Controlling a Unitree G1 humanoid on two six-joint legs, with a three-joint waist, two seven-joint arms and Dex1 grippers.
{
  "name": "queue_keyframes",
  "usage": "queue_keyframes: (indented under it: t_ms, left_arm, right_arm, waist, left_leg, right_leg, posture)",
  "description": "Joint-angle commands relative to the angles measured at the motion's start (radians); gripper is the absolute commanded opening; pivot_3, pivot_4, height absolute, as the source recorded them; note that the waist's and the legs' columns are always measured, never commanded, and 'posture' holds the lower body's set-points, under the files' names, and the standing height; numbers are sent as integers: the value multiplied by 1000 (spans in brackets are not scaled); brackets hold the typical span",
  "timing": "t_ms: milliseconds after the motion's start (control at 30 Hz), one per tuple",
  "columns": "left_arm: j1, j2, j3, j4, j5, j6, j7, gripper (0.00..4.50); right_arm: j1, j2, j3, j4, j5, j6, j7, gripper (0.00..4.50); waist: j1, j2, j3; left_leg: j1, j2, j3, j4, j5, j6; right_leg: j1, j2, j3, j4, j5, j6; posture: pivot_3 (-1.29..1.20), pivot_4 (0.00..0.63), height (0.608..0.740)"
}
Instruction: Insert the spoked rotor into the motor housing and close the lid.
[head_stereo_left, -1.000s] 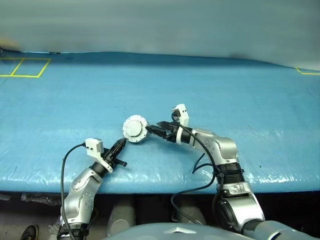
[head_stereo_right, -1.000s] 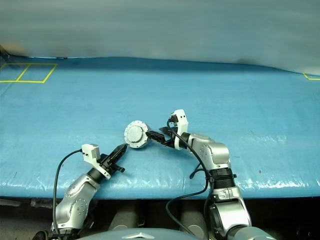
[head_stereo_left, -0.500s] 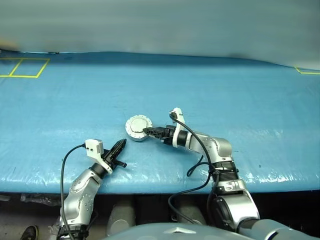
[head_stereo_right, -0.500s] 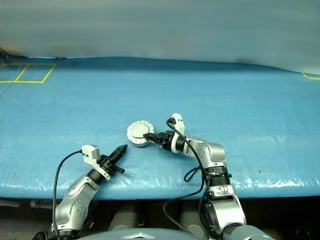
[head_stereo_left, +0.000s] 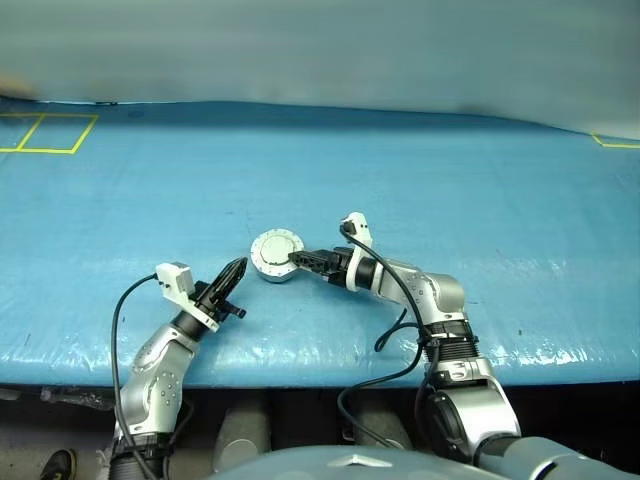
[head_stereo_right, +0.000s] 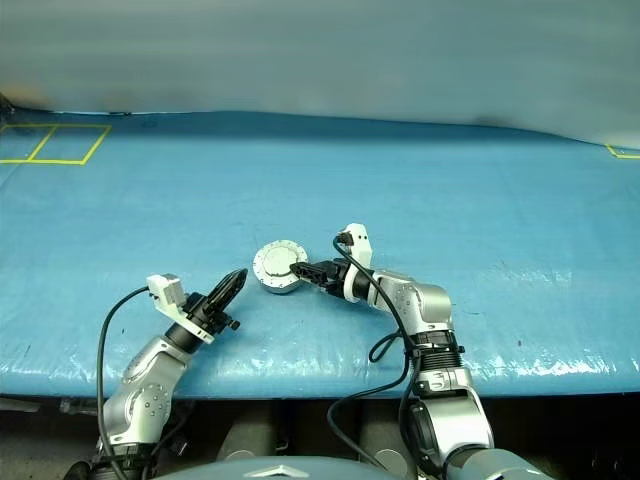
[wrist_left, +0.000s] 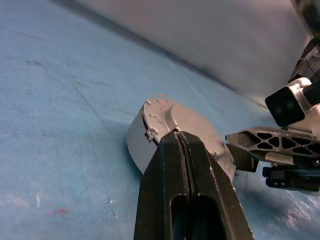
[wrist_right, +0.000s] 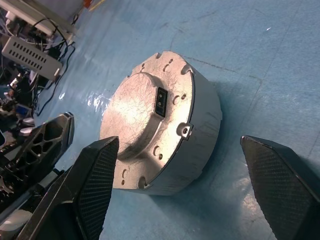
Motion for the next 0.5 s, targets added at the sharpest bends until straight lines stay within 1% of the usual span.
queue_keyframes:
  t_ms: [33,167,500]
  left_arm:
    - [-36,11,-18,23,8,12,-12,0]
    - [-65,33,-45,78,75,20,9,0]
    - [-20,38,-51,78,99,22,30,0]
  right_arm:
    - [-6,1,1,-11,4,-21,-5,4082]
    - [-1,-3,0,-18,6,-25,-11,4082]
    - [0,-6,-16,-11,19,-18,-26,4082]
  waist:
    - [0,0,0]
    - [-1,0,0]
    - [2,0,0]
  left_leg:
    - [0,0,0,0,0,0]
    - [0,0,0,0,0,0]
    - [0,0,0,1,0,0]
  right_leg:
    - [0,0,0,0,0,0]
    - [0,1,0,0,0,0]
    - [1,1,0,0,0,1]
  posture:
    - [0,150,740]
    - [0,150,740]
    - [0,150,740]
